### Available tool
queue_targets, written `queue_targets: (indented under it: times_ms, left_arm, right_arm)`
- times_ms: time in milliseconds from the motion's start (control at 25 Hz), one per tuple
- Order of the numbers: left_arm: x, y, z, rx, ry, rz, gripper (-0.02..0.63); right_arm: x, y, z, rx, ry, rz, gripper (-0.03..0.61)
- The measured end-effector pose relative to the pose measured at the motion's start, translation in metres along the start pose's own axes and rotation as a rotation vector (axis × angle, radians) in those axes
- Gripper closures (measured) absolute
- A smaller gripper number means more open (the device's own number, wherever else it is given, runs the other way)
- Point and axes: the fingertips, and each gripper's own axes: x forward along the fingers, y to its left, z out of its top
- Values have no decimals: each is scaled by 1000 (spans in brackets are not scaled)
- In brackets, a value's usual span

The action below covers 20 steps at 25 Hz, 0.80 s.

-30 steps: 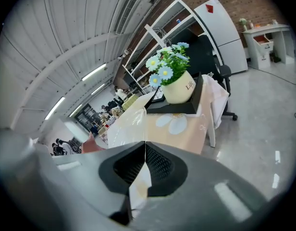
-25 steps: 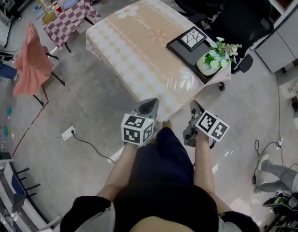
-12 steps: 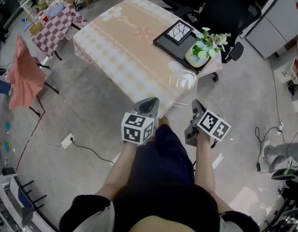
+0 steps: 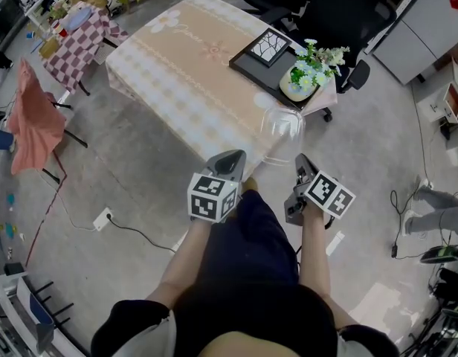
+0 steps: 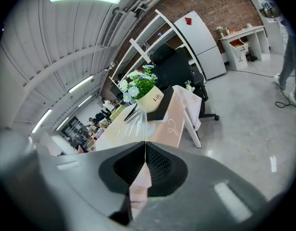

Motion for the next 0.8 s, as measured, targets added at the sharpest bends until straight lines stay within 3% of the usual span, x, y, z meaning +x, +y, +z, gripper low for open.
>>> queue_targets:
  times_ms: [800]
  left_arm:
    - [2, -5, 4, -11, -16, 12, 604]
  right_arm:
    - [-4, -4, 9, -1, -6, 6, 571]
